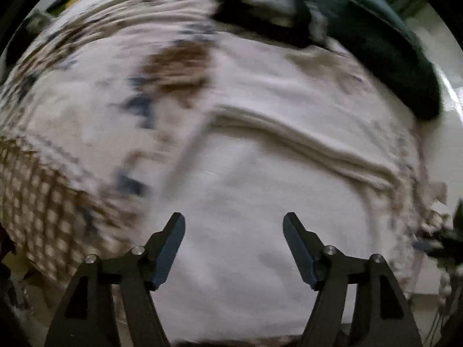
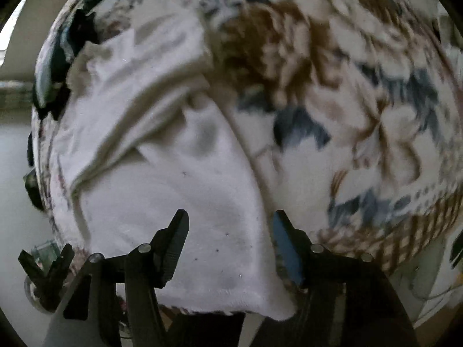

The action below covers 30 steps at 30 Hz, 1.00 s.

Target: Fold small clothes

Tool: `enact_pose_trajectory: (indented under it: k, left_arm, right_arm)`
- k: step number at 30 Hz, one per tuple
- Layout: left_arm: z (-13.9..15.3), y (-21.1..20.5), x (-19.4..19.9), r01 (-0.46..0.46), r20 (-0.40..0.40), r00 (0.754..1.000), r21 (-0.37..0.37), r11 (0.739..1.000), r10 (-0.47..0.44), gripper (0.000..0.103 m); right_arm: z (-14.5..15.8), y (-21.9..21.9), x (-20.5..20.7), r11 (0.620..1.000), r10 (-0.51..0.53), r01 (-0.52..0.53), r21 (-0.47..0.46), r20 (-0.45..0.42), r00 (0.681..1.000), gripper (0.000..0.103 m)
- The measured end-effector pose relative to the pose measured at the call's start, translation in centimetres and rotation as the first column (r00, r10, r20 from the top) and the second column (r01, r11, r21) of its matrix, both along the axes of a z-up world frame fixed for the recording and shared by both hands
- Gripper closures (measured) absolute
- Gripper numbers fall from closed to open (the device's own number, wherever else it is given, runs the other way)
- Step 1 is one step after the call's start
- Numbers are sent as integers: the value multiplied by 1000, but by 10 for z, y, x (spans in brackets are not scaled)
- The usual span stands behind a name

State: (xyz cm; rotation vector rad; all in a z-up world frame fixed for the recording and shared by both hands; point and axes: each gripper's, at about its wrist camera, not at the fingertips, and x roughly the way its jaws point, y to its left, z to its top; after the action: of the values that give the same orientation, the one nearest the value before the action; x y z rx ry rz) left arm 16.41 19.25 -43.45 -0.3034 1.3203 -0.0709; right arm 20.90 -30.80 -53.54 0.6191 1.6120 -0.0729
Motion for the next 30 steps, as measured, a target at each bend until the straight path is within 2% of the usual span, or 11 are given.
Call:
enact_pose_trajectory:
  k: [6, 11, 15, 18, 20, 21, 22, 24, 28, 29, 30]
  left_arm:
    - [-3, -167, -34, 147, -59, 987, -72, 987, -151, 29]
    - [-36, -302, -64, 250, -173, 951, -62, 966, -257, 29]
    - [-71, -358, -81, 250, -250, 934, -50, 967, -254, 29]
    - [-90, -368, -78, 206, -260, 947, 45, 978, -188, 29]
    - [-90, -359, -76, 151, -234, 963, 57, 987, -134, 31]
    - [-88, -355, -75, 120, -208, 972, 58, 991, -106, 44]
    - [-86, -353, -74, 107, -193, 977, 88, 990, -88, 68]
    - [-83, -346, -75, 99, -176, 982, 139, 985, -73, 90]
    - [-68, -335, -82, 81, -118, 991, 165, 983, -62, 97]
    - [-62, -333, -86, 76, -106, 993, 167, 983, -59, 97]
    - [-56, -331, -89, 71, -92, 994, 165, 984, -56, 97]
  right_arm:
    - [30, -54, 34, 991, 125, -127, 38, 31, 992, 41]
    - [21, -115, 69, 969, 236, -238, 65, 39, 971, 41]
    - [0, -131, 108, 953, 277, -285, 105, 83, 957, 41]
    - [-28, -130, 146, 944, 276, -289, 157, 101, 956, 41]
    - [-51, -122, 171, 935, 265, -281, 215, 101, 959, 41]
    - [-64, -113, 185, 931, 261, -278, 239, 98, 960, 41]
    - [-73, -106, 193, 928, 261, -276, 252, 94, 961, 41]
    - [-98, -92, 215, 921, 251, -262, 289, 75, 965, 41]
    - [-134, -73, 238, 922, 205, -205, 329, 34, 978, 43]
    - [-138, -70, 241, 919, 176, -181, 350, 45, 983, 48]
    - [-137, -67, 242, 920, 173, -181, 348, 53, 983, 84]
